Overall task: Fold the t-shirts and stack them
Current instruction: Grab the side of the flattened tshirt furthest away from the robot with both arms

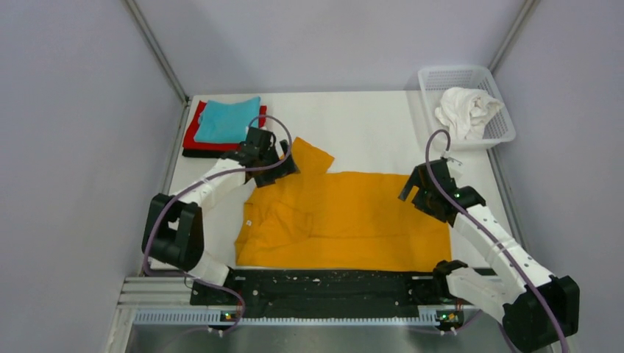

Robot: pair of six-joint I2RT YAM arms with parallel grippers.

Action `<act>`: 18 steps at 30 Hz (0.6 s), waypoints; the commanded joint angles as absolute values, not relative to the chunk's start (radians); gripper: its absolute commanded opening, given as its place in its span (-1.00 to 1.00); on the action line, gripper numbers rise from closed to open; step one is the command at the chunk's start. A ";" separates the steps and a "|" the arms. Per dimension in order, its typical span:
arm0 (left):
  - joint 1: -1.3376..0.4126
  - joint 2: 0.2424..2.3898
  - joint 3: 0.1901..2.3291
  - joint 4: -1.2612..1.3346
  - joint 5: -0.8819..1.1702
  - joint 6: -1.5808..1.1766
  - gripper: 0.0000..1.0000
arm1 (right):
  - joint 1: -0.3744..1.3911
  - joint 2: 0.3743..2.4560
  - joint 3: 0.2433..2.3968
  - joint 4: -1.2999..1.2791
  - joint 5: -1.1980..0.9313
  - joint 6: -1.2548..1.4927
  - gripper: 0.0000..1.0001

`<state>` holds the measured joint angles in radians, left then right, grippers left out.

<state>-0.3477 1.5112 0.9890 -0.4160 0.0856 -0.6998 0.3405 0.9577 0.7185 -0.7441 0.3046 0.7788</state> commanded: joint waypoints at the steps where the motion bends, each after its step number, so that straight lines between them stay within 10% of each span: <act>1: -0.346 1.595 1.165 -0.452 0.149 -0.579 0.97 | 0.297 1.008 0.786 -0.694 0.363 0.711 0.97; 18: -0.343 2.350 2.189 -0.773 -0.108 -0.262 0.90 | 0.201 1.179 0.800 -0.568 0.311 0.587 0.97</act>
